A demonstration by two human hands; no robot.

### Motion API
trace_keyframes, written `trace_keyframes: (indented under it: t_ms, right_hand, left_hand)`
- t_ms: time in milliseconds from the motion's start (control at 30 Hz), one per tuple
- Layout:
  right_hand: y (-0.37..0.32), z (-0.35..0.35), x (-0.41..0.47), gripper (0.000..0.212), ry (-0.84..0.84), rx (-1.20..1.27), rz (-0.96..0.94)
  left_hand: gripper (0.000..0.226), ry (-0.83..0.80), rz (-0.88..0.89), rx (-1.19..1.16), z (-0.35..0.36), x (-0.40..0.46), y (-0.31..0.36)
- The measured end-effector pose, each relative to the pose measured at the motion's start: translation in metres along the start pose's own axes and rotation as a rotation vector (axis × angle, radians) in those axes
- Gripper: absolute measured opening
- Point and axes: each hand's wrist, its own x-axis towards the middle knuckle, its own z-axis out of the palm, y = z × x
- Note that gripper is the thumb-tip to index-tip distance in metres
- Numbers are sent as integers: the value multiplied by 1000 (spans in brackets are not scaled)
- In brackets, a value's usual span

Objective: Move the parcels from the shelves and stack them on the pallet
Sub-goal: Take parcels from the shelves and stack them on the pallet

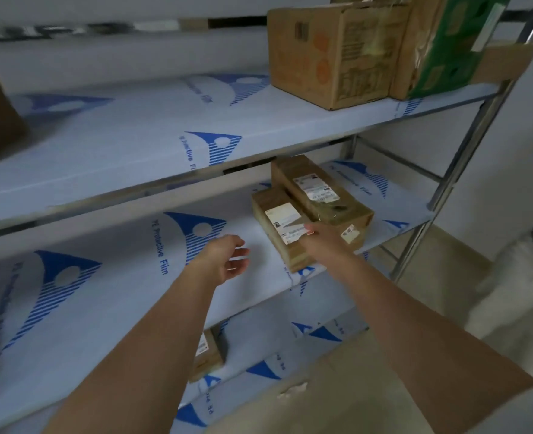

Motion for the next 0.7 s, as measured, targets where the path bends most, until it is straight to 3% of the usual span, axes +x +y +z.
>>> trace_keyframes:
  t_ms: [200,400,500,700]
  right_hand:
    - [14,-5,66,50,-157,-127,-22]
    - [24,7,95,49,-167,-401,-61]
    - [21,13,104,50,-183,-328,-58]
    - [26,38,108,28,-293,-126,18]
  left_hand:
    - [32,24,-63,-9,59,32,-8]
    - [50,18,-104,-63,69,49,-19]
    - [53,37,-103,-102,62,54,-21]
    - [48,198,-105,-48,35,51,-29]
